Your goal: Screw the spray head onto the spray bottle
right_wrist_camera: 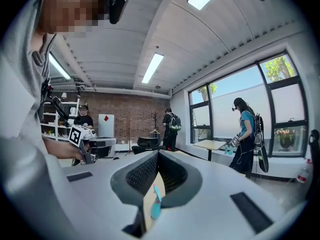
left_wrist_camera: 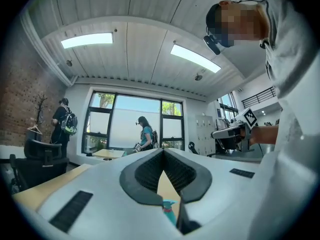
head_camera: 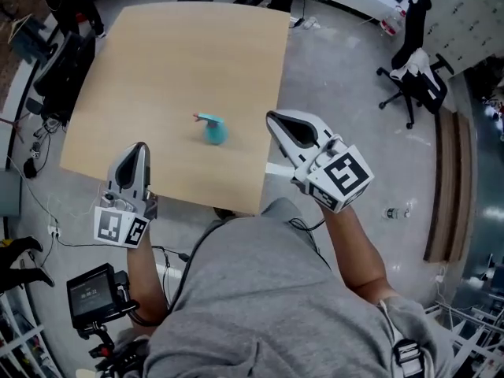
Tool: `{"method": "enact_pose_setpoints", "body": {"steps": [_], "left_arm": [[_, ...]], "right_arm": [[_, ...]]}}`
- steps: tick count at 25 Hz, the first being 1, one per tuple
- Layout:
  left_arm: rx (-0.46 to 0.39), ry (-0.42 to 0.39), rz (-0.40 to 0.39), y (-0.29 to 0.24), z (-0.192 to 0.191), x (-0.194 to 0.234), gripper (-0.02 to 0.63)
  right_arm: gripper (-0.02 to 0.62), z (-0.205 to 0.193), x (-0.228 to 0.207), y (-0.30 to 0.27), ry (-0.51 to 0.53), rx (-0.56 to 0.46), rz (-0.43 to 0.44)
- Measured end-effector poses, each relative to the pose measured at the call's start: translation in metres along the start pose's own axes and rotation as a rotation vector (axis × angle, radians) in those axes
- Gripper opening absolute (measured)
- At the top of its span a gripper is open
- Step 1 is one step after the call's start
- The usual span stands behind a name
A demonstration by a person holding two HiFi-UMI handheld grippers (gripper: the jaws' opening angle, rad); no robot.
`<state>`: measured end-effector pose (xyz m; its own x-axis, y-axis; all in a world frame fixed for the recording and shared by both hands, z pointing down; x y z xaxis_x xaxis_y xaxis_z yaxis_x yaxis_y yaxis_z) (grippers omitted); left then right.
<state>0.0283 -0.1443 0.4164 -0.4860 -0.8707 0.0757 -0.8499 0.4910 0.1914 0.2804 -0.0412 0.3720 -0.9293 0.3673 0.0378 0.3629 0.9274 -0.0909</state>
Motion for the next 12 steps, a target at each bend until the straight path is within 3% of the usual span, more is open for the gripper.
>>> {"method": "enact_pose_setpoints", "body": {"steps": [4, 8, 12], "left_arm": [[0.006, 0.045, 0.054, 0.027, 0.004, -0.008, 0.005], [0.000, 0.120, 0.142, 0.054, 0.010, -0.071, 0.005], [0.040, 0.172, 0.177, 0.072, 0.007, -0.135, 0.005]], "right_arm": [[0.006, 0.008, 0.010, 0.021, 0.010, -0.015, 0.018], [0.006, 0.028, 0.019, 0.089, 0.040, -0.049, 0.074], [0.006, 0.044, 0.027, 0.153, 0.065, -0.086, 0.106]]}}
Point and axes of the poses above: the fingertips, and each gripper's own axes: y backward along the fingers, x to its left, z out of its top, the point moved 3 cm from there along y, backward along the fingers, and after that the axes turned 6 degrees about -x, right-handed, at the moved point
